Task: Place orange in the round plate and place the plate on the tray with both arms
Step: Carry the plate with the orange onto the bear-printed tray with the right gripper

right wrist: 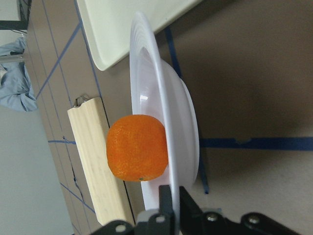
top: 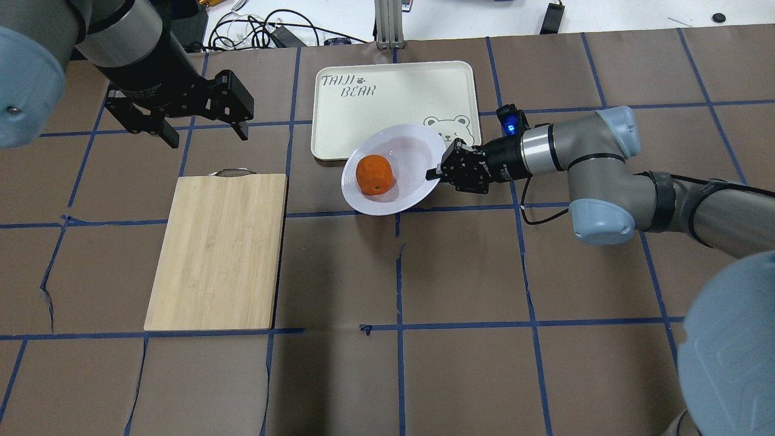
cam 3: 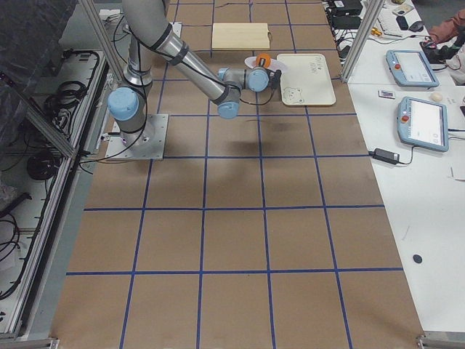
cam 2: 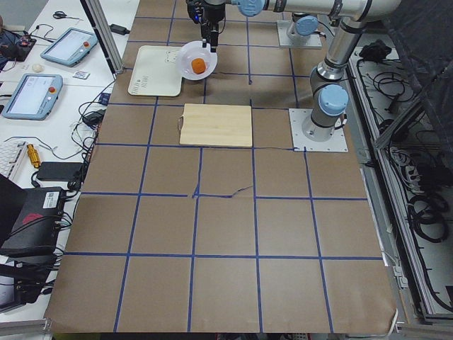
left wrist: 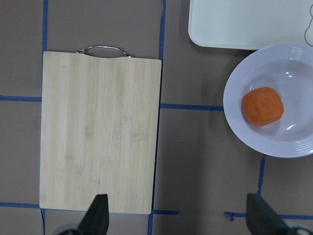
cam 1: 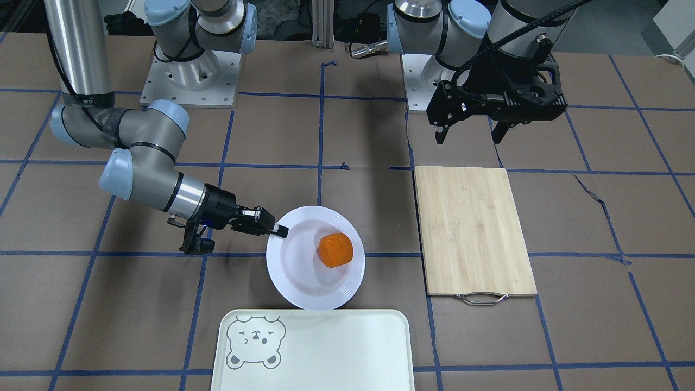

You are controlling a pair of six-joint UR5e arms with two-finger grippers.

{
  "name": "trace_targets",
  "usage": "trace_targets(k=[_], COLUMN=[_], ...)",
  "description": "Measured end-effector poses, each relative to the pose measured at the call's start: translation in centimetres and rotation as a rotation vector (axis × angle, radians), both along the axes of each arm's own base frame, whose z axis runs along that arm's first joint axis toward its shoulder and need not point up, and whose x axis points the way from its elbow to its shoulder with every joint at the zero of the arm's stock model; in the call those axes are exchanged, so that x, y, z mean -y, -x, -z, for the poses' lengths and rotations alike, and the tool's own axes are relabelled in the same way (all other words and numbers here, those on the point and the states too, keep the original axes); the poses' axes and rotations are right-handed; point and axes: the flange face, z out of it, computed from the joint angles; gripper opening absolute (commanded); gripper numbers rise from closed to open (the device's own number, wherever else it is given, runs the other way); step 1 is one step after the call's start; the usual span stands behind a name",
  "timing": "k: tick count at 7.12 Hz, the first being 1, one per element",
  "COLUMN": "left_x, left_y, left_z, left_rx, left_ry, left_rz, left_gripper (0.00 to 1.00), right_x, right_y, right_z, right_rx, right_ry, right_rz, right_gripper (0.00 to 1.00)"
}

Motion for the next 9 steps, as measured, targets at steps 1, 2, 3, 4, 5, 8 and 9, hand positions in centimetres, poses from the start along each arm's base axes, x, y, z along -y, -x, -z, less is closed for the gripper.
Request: trace_targets(k=[1, 2, 3, 4, 5, 8, 9], left_x=[0.0, 0.0, 0.0, 0.0, 0.0, 0.0, 0.0], left_y=[0.0, 0.0, 0.0, 0.0, 0.0, 0.0, 0.0], left_z=[0.0, 0.0, 0.0, 0.0, 0.0, 0.0, 0.0], left_rx=[0.000, 0.000, 0.001, 0.001, 0.001, 0.000, -0.001], left_ry=[-0.001, -0.001, -0.001, -0.002, -0.002, -0.002, -0.002], left_rz=[0.000, 0.000, 0.000, 0.000, 0.000, 0.001, 0.000], left_gripper=[1.00, 1.00, 1.00, 1.00, 1.00, 1.00, 1.00], right_x=[2.2, 4.3, 6.3, 8.1, 9.8, 14.9, 16.1], right_y=[0.2, 0.4, 0.6, 0.8, 1.0, 1.5, 1.7], right_z=[-2.3, -3.9, -4.3, -3.7, -2.9, 0.1, 1.0], right_rx=[0.010, 0.016, 0.019, 0.017, 0.011, 0.012, 0.015], right_ry=[-0.006, -0.005, -0.004, 0.002, 0.017, 0.039, 0.042], right_rz=[0.013, 0.018, 0.019, 0.015, 0.010, 0.002, 0.001], right_gripper=[0.05, 0.05, 0.06, 0.06, 0.06, 0.06, 0.07])
